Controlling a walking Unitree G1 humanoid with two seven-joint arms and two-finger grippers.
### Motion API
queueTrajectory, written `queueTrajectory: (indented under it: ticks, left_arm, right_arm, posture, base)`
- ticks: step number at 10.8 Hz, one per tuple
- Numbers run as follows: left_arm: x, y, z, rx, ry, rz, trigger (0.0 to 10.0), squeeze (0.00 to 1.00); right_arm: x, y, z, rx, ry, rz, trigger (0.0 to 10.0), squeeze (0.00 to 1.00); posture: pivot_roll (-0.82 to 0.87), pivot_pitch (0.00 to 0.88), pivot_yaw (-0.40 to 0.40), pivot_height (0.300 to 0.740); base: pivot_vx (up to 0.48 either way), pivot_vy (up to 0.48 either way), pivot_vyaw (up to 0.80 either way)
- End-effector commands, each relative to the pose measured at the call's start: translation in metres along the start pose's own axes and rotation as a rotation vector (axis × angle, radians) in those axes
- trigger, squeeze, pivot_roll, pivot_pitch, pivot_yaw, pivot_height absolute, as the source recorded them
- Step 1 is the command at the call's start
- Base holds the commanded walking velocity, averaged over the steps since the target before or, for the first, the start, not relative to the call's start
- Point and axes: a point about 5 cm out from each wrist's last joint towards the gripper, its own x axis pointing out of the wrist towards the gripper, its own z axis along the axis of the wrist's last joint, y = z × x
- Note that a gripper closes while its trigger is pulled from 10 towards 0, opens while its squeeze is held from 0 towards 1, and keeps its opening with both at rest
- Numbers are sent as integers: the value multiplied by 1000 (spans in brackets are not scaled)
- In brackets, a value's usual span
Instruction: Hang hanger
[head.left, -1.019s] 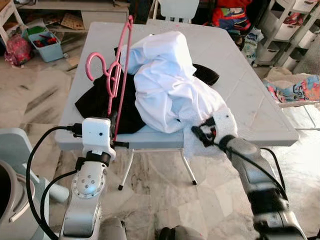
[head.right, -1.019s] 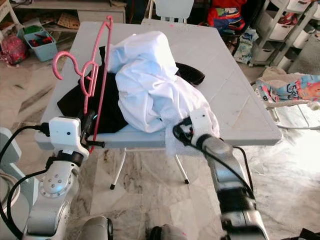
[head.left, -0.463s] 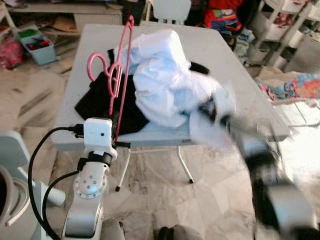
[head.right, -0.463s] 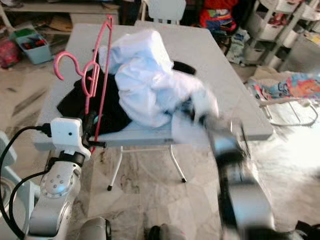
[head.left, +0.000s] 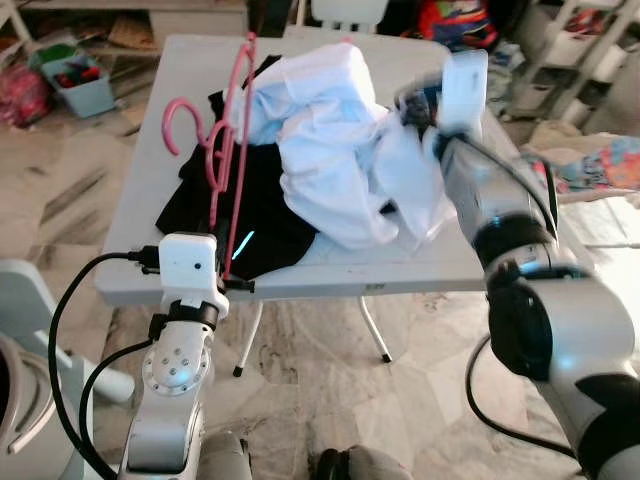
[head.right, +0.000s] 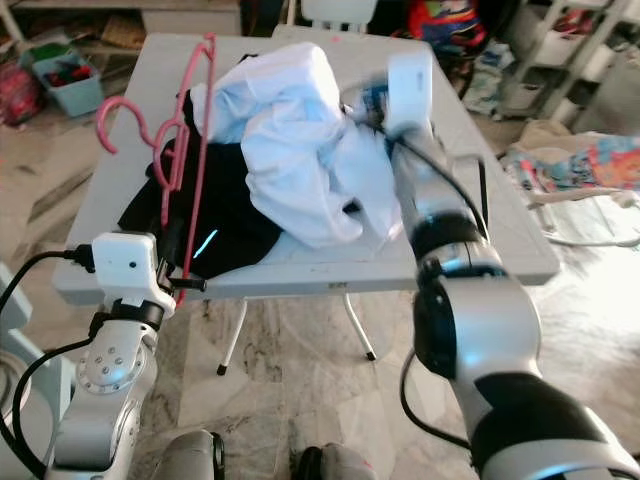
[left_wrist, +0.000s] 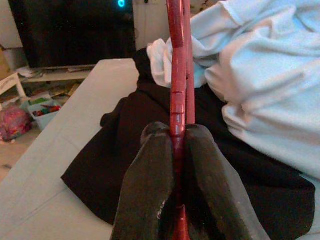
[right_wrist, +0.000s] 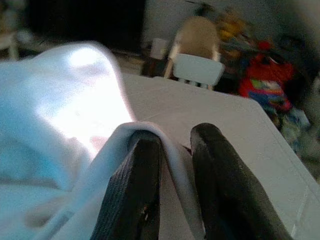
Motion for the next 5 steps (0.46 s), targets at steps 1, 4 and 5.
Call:
queueTrajectory:
  ticks: [1, 4, 5]
  left_arm:
    - [0, -3, 2, 2, -7, -3, 10000, 0]
    - [-2, -5, 0, -7, 2, -13, 10000, 0]
    - [-1, -8, -1, -11, 4, -26, 10000, 0]
  right_arm:
    - [-1, 11, -11, -82, 44, 76, 10000, 0]
    - [-29, -8, -81, -167, 266, 102, 10000, 1000]
    - [-39, -22, -93, -164, 292, 47, 10000, 1000]
  posture:
    - [127, 57, -107, 740]
    - [107, 57, -107, 740]
    - [100, 54, -110, 740]
  base:
    - [0, 0, 0]
    - [0, 0, 0]
    - [0, 0, 0]
